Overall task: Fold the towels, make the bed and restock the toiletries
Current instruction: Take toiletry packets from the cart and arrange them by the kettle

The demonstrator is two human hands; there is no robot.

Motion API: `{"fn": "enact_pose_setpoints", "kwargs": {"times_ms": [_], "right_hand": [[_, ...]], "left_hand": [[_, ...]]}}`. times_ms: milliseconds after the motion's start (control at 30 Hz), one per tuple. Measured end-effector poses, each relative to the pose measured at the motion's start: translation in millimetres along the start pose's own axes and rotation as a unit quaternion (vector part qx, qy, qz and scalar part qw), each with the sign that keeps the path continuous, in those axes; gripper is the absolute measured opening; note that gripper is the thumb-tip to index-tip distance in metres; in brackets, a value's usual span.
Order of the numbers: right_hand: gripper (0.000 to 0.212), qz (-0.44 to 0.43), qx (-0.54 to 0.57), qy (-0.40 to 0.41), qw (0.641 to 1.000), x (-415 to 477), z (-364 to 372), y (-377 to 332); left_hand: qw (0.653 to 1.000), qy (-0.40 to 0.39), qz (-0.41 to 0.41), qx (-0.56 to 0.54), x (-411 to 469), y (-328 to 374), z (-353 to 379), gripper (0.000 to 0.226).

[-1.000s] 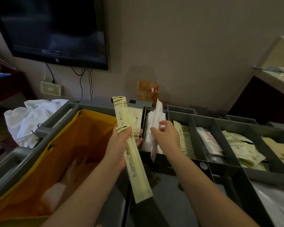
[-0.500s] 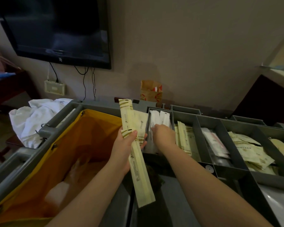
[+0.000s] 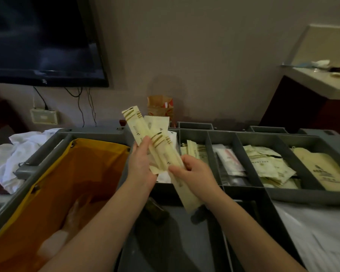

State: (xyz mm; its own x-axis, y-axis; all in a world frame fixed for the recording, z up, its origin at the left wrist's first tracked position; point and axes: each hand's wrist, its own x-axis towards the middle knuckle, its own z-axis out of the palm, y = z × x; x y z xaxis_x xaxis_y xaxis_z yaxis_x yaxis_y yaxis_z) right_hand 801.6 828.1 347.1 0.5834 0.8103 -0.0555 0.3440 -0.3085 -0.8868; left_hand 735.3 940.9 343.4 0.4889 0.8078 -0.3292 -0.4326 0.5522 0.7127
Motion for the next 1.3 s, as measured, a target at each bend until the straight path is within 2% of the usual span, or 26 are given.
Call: {"fn": "enact_pose_setpoints", "kwargs": {"times_ms": [67,133,233,300,367,433,500,567,633,667,733,833,933,1033,1100,1167,1233,1300], "right_hand": [[0.01,0.02,0.059,0.026,0.998,6,-16,13],[0.022,0.059,0.078,0.078,0.992,26,-30,27],[0.048,0.117,0.062,0.115,0.984,67,-42,46],[0.059,0.124,0.011,0.092,0.988,88,-38,55],[0.05,0.129,-0.083,0.026,0.988,104,-28,63],[0.035,0.149,-0.177,-0.031,0.972,110,-17,66],[0.033,0.141,-0.204,-0.025,0.968,108,-15,64],[0.033,0.069,-0.144,0.05,0.986,93,-20,55],[0.023,0.004,-0.005,0.111,0.994,68,-25,40],[0.016,-0.013,0.049,0.101,0.994,55,-26,33],[0.011,-0.024,0.054,0.032,0.998,31,-19,25],[0.026,-0.009,0.009,-0.046,0.999,8,-3,21],[0.031,0.002,0.025,-0.054,0.998,3,7,23],[0.012,0.015,0.043,-0.029,0.999,9,7,23],[0.011,0.041,0.112,-0.003,0.993,15,-3,25],[0.023,0.078,0.187,0.044,0.978,26,-17,31],[0.036,0.102,0.158,0.11,0.976,41,-28,41],[0.048,0.123,0.065,0.125,0.982,57,-31,50]], "left_hand": [[1.0,0.01,-0.005,0.011,1,-8,4,0.028],[0.999,0.024,-0.001,0.031,1,-18,8,0.026],[0.995,0.036,0.013,0.093,-2,-31,8,0.028],[0.991,0.029,0.027,0.131,-5,-35,5,0.027],[0.986,0.02,0.042,0.157,-10,-35,3,0.023],[0.983,0.027,0.054,0.172,-12,-33,-1,0.02],[0.981,0.035,0.065,0.178,-13,-33,-5,0.02],[0.98,0.03,0.076,0.179,-15,-34,-6,0.022],[0.979,0.022,0.085,0.184,-18,-40,-5,0.027],[0.979,0.019,0.089,0.185,-19,-44,-4,0.03],[0.984,0.013,0.089,0.155,-22,-49,-2,0.039],[0.998,0.008,0.054,0.036,-24,-47,-4,0.044],[0.999,0.006,0.023,-0.027,-25,-45,-7,0.041],[0.997,0.004,0.0,-0.074,-24,-41,-8,0.033],[0.999,0.018,0.01,-0.046,-23,-38,-12,0.028],[0.998,0.045,0.035,0.026,-22,-36,-16,0.025],[0.992,0.071,0.063,0.077,-20,-34,-18,0.025],[0.988,0.083,0.079,0.106,-20,-33,-18,0.024]]}}
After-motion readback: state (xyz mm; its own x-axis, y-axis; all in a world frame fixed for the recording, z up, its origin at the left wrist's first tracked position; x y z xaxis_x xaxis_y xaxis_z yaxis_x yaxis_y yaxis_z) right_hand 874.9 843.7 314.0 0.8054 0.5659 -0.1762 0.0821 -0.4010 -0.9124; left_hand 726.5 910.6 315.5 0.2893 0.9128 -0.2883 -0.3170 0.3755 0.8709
